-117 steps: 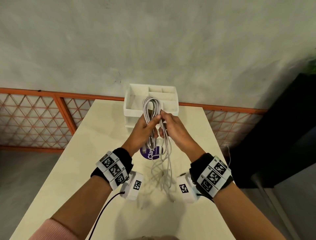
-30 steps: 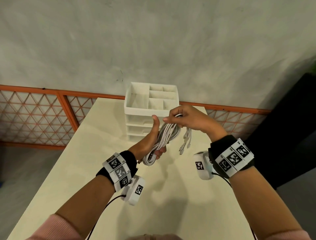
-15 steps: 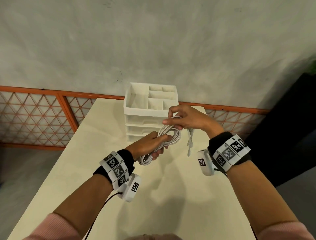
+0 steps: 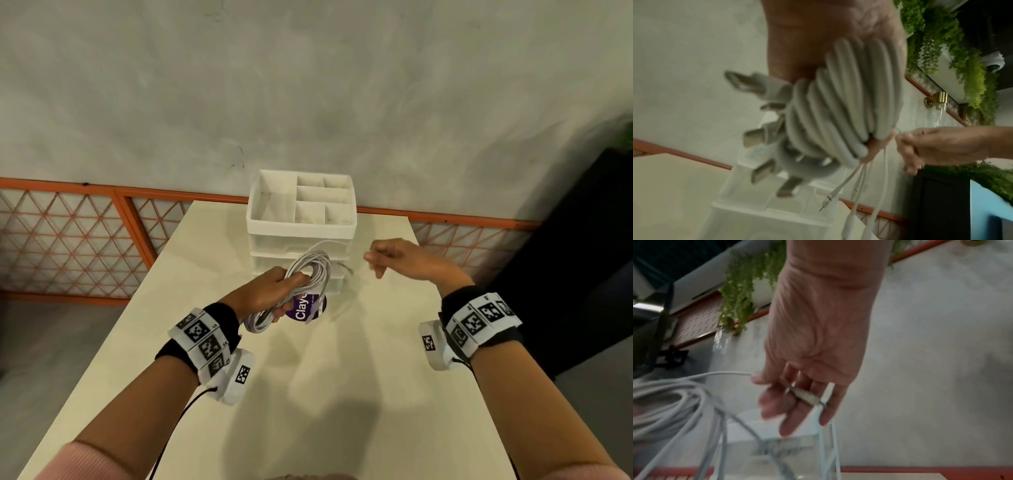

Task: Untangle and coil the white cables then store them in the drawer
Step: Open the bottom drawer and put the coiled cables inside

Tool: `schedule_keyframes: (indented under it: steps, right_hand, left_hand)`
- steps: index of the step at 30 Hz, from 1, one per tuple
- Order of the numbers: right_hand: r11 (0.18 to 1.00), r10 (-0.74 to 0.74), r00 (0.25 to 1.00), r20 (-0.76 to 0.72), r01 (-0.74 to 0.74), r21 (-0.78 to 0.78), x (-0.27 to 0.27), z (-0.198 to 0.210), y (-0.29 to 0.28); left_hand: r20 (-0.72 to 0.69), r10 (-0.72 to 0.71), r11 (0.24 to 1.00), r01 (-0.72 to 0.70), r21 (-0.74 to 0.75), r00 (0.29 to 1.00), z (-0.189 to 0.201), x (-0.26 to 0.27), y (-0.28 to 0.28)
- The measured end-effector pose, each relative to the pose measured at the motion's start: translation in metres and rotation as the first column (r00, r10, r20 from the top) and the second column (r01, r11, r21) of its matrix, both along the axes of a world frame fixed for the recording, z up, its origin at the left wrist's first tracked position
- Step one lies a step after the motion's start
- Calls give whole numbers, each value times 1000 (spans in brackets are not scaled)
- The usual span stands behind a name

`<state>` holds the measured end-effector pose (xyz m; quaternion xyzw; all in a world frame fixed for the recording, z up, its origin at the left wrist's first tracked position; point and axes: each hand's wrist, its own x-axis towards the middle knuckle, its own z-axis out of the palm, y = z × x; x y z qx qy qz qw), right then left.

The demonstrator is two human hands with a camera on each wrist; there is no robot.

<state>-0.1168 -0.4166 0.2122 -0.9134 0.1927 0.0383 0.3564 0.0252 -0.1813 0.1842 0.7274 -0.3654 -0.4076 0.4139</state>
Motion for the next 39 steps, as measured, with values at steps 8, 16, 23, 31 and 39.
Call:
schedule_keyframes:
  steps: [8, 16, 23, 31, 39]
  right_hand:
    - [1000, 7, 983, 181, -6, -5, 24, -17, 37]
    - [953, 84, 995, 51, -65, -295, 26, -3, 53]
    - [995, 82, 976, 204, -67, -78, 31, -25, 54]
    - [992, -126, 860, 494, 98, 83, 27, -18, 80]
    - [995, -98, 895, 434, 77, 66, 40, -6, 102]
  left_hand:
    - [39, -87, 996, 86, 14, 995, 9, -3, -5]
    - [149, -127, 990, 116, 81, 981, 8, 2, -2]
    - [162, -99, 995, 101, 1, 982, 14, 3, 0]
    - [-1, 120, 940, -114, -322, 993, 17, 1, -8]
    - [-164, 69, 845, -145, -515, 984, 13, -10, -20]
